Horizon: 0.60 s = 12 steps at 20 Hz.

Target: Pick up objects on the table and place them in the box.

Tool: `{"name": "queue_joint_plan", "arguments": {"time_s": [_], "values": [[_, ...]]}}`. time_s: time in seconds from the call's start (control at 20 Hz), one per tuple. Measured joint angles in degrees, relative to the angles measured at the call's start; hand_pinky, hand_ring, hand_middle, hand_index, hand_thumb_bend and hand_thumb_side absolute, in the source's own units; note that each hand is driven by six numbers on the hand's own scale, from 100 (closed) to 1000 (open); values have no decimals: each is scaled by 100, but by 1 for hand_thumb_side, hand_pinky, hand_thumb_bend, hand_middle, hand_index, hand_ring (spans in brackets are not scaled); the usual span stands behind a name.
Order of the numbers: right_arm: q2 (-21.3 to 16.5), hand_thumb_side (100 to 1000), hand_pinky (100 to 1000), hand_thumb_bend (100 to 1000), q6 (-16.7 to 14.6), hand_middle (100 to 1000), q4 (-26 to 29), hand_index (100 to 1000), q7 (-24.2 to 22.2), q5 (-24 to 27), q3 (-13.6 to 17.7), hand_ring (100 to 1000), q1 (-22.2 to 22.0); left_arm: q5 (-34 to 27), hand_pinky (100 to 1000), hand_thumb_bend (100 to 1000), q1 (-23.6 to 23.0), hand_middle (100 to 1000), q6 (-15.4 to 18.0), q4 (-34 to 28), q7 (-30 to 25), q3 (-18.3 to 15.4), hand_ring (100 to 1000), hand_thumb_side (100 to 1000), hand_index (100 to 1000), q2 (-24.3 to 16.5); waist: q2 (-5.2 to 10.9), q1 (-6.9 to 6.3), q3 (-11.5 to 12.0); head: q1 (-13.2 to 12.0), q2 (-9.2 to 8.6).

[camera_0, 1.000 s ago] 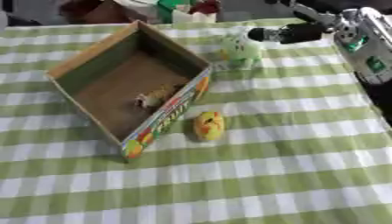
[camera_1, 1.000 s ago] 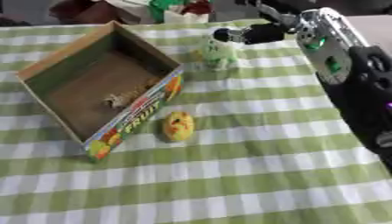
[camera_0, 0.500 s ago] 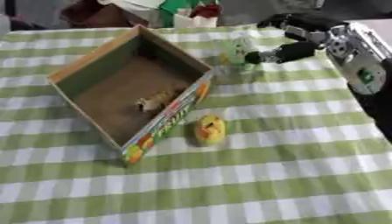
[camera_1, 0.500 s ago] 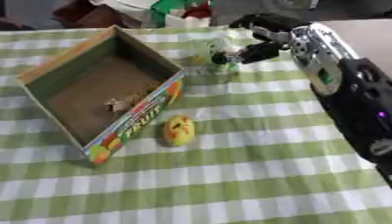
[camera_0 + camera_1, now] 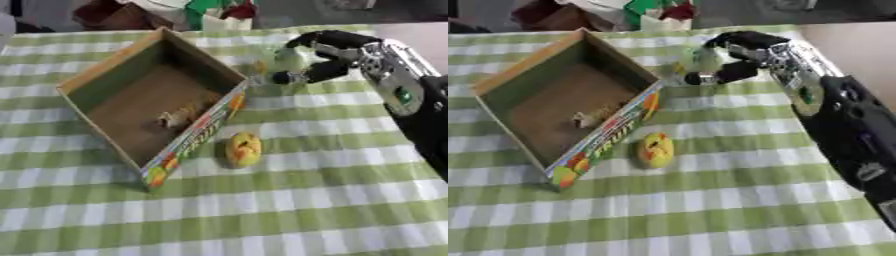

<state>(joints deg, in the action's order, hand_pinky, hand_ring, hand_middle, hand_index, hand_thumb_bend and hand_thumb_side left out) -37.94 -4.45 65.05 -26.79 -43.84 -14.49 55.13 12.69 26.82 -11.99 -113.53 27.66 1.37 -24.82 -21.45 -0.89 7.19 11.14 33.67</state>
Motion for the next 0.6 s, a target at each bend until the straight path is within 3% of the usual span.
{"name": "queue_joint_plan", "arguments": {"time_s": [0.6], "values": [[130,975,908,578,148,911,-400,1000,457,-569,30,961,84,-12,591,100,10,676,5,0,-5,29,660,1000,835,16,-88,17,106,93,-87]]}}
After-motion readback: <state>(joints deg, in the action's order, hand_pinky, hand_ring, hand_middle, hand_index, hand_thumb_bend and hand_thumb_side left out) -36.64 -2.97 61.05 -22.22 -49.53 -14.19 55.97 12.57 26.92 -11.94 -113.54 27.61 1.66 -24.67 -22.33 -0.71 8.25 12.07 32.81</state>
